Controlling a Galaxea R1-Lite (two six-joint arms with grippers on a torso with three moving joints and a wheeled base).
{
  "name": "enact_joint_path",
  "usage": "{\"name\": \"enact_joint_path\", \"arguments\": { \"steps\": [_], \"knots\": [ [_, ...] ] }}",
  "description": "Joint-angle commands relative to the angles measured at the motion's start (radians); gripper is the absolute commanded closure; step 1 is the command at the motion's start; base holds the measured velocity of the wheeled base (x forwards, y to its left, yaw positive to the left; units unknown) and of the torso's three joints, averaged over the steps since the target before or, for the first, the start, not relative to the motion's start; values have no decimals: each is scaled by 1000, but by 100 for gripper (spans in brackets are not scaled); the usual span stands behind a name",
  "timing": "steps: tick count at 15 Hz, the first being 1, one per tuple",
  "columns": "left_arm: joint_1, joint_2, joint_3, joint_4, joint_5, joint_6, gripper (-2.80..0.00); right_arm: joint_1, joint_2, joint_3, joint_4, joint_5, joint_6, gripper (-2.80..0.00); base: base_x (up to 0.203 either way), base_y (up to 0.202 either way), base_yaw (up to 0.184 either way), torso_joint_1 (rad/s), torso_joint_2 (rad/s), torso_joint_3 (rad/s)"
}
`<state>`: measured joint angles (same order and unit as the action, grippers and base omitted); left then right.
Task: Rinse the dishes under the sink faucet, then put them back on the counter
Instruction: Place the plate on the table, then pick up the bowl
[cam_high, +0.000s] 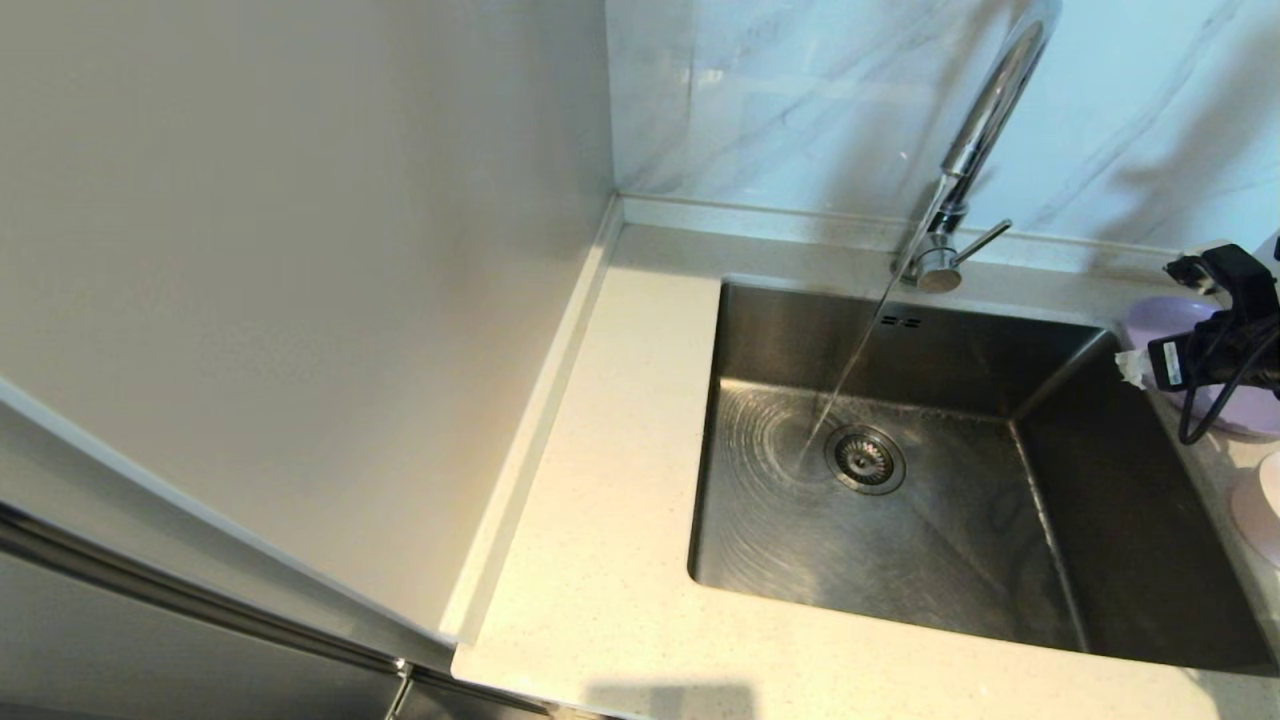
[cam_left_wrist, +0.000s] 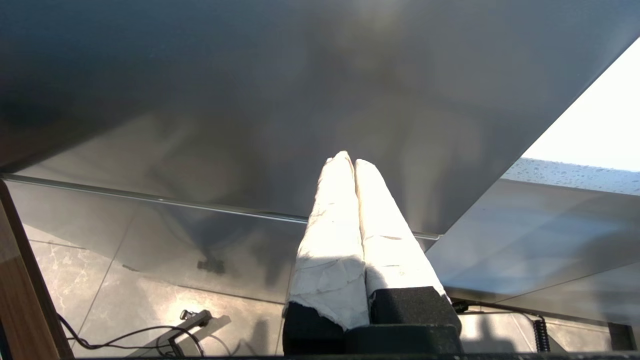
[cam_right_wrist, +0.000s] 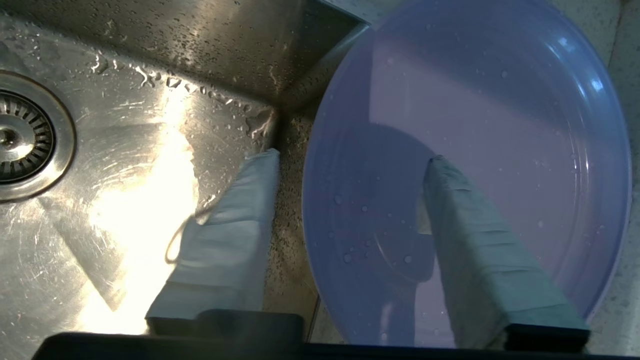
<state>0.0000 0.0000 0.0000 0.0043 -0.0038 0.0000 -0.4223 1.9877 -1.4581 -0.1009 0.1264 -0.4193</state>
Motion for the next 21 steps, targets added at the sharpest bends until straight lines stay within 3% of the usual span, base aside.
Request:
{"name": "enact_joint_path", "arguments": {
  "steps": [1, 6, 10, 13, 14, 16, 21],
  "knots": [
    [0, 0, 0, 0, 0, 0, 0, 0, -3, 1, -1, 1, -1, -280, 0, 0, 0, 0, 0, 0],
    [0, 0, 0, 0, 1, 0, 0, 6, -77, 91, -50, 15, 3, -280, 0, 0, 0, 0, 0, 0],
    [0, 0, 0, 0, 1, 0, 0, 34, -156, 115, -119, 103, -1, -280, 0, 0, 0, 0, 0, 0],
    [0, 0, 0, 0, 1, 0, 0, 50, -182, 138, -175, 68, -25, -280, 0, 0, 0, 0, 0, 0],
    [0, 0, 0, 0, -1, 0, 0, 61, -187, 160, -177, 35, -26, 0, 0, 0, 0, 0, 0, 0],
    [0, 0, 0, 0, 1, 0, 0, 78, -200, 191, -180, -10, -25, 0, 0, 0, 0, 0, 0, 0],
    [0, 0, 0, 0, 0, 0, 0, 88, -253, 197, -170, 13, -21, 0, 0, 0, 0, 0, 0, 0]
  ]
}}
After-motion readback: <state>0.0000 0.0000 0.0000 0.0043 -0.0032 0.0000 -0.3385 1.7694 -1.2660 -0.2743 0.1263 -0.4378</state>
